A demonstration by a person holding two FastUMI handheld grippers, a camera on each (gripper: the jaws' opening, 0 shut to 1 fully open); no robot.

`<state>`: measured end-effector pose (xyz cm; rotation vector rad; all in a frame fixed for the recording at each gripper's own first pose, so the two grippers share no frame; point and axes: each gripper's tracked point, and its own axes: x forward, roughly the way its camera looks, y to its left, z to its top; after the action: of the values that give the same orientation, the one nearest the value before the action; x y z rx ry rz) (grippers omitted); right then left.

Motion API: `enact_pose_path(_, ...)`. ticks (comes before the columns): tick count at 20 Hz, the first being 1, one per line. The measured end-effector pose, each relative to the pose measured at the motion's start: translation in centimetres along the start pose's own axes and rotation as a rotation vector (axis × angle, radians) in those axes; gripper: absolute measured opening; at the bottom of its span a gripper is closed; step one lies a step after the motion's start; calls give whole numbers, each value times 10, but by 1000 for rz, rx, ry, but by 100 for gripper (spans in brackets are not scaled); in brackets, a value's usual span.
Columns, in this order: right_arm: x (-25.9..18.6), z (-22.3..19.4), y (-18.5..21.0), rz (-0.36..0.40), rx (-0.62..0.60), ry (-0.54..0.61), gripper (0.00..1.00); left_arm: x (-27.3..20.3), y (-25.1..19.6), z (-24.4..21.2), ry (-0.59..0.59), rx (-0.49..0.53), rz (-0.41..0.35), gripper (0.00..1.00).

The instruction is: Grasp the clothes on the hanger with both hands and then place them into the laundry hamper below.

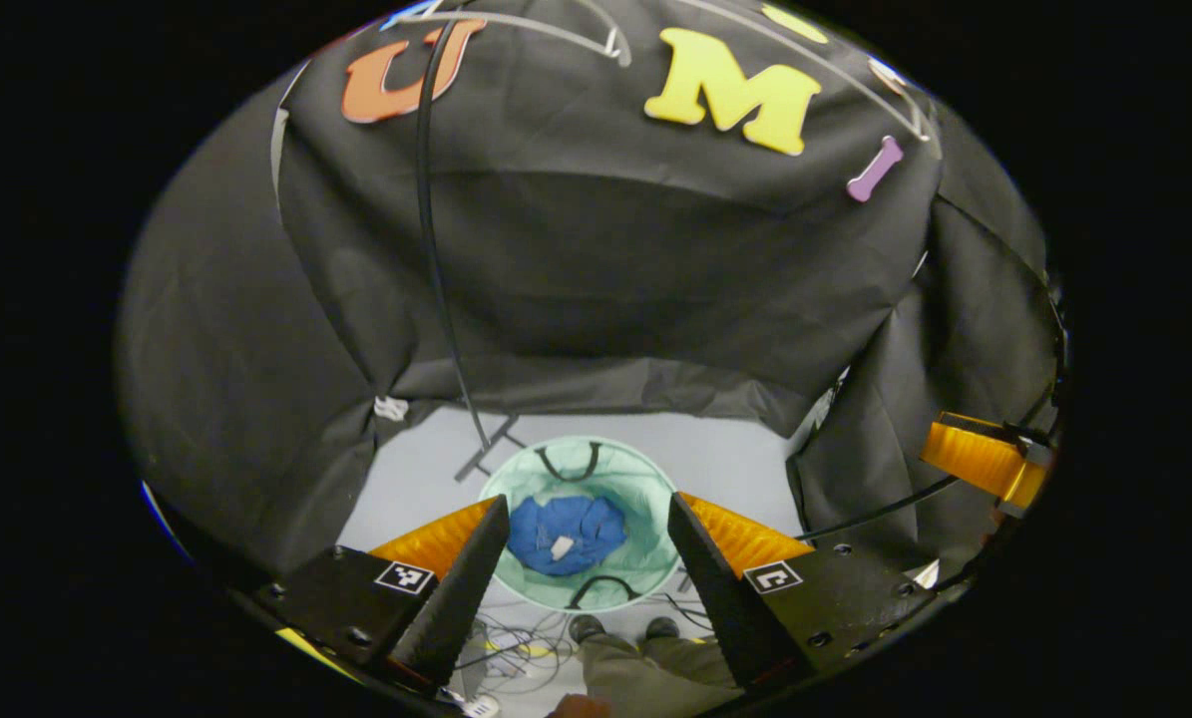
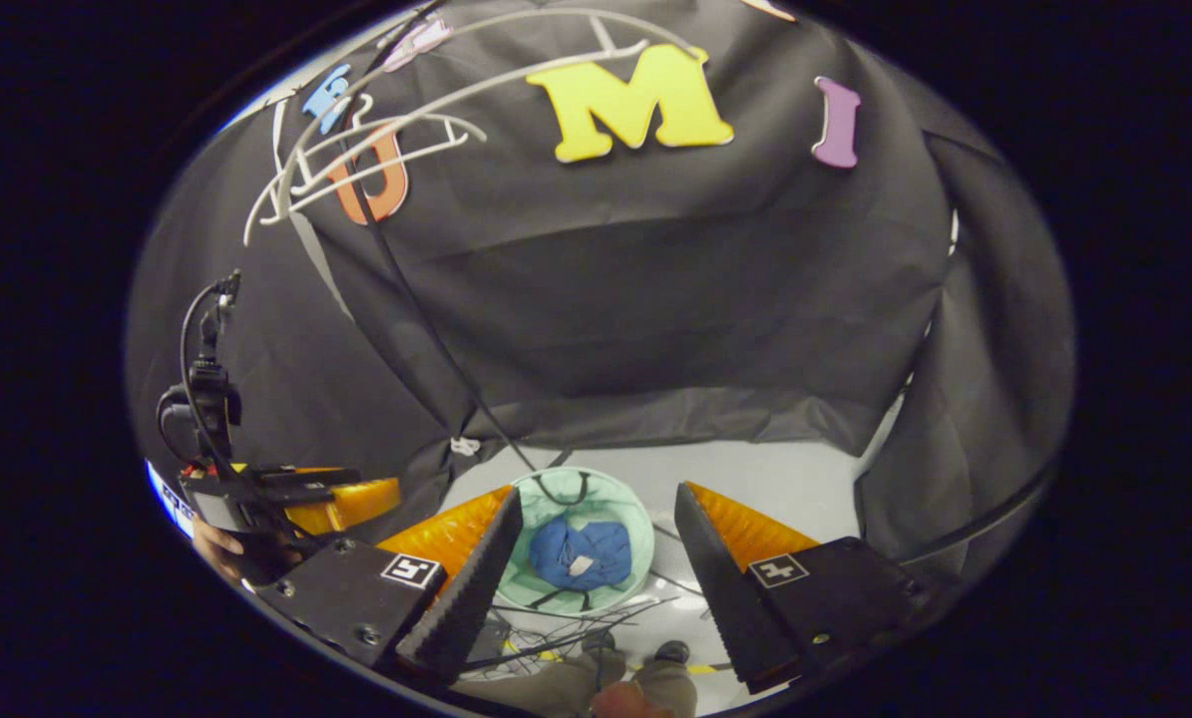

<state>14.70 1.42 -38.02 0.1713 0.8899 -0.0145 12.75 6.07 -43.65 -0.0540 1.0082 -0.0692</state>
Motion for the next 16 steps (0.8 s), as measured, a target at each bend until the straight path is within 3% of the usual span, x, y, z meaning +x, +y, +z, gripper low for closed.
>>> enact_pose_path(4,-59,30,-17,-95,-15,-169,96,-45,-13,40,-165,90,-12,100)
enact_pose_path(8,-127,65,-33,-165,-62,-340,96,-97,-44,77,-340,133,-38,97)
enact_pose_path(11,-171,76,-31,-127,-73,-437,97,-152,-61,101,-460,128,-42,97)
enact_pose_path(16,-250,72,-50,-85,-127,-579,98,-246,-121,94,-684,107,-8,98)
